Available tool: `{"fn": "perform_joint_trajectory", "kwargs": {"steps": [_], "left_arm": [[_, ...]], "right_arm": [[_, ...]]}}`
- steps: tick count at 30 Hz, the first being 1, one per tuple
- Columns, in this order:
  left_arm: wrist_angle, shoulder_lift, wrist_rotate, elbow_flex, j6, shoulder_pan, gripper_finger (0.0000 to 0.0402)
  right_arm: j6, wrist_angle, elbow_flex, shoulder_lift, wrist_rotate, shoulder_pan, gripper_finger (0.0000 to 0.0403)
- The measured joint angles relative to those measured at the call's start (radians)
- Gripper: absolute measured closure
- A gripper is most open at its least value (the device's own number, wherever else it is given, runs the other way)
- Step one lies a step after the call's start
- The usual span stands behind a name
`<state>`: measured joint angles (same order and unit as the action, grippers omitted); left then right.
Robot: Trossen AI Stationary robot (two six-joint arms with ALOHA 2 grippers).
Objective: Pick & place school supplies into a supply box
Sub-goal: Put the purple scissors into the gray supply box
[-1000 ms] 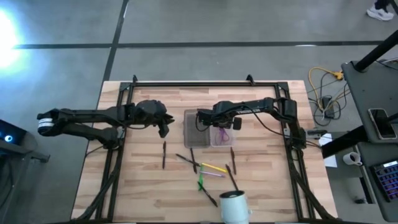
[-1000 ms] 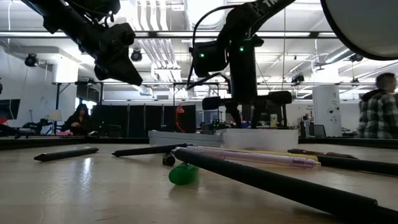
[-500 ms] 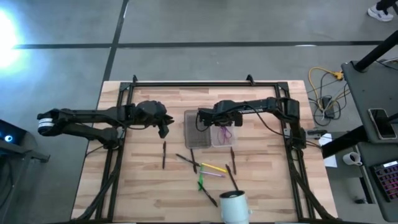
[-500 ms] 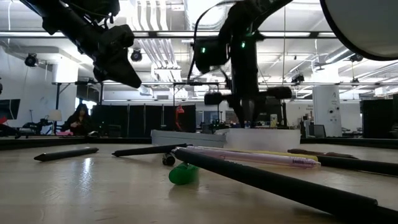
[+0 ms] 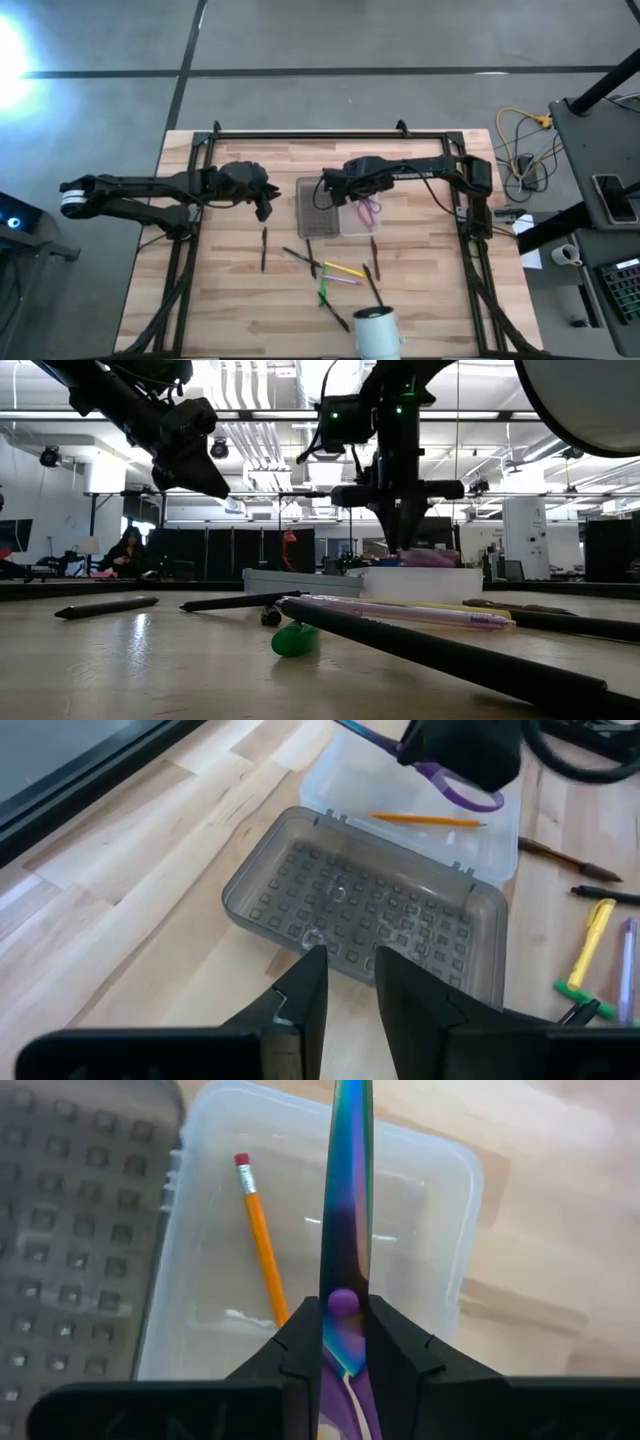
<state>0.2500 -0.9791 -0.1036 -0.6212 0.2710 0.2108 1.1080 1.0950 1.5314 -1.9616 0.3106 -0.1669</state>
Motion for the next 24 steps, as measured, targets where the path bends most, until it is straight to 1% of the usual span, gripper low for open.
{"fn": "perform_joint_trajectory", "kwargs": {"steps": [4,9,14,18,24], "left_arm": [[-0.006,0.000,0.000,0.000,0.000,0.000,0.0330],[-0.005,0.000,0.000,0.000,0.004,0.000,0.0330],[-0.005,0.000,0.000,0.000,0.004,0.000,0.0330],[-0.005,0.000,0.000,0.000,0.004,0.000,0.0330],[-0.004,0.000,0.000,0.000,0.004,0.000,0.0330]], "right_arm": [[-0.113,-0.018,-0.004,0.001,-0.009,-0.002,0.0357],[-0.190,-0.041,-0.017,0.001,-0.064,-0.014,0.0357],[-0.201,-0.105,-0.061,0.001,-0.113,-0.018,0.0357],[-0.203,-0.200,-0.103,0.001,-0.176,-0.016,0.0358],[-0.188,-0.211,-0.139,0.001,-0.196,-0.017,0.0358]]}}
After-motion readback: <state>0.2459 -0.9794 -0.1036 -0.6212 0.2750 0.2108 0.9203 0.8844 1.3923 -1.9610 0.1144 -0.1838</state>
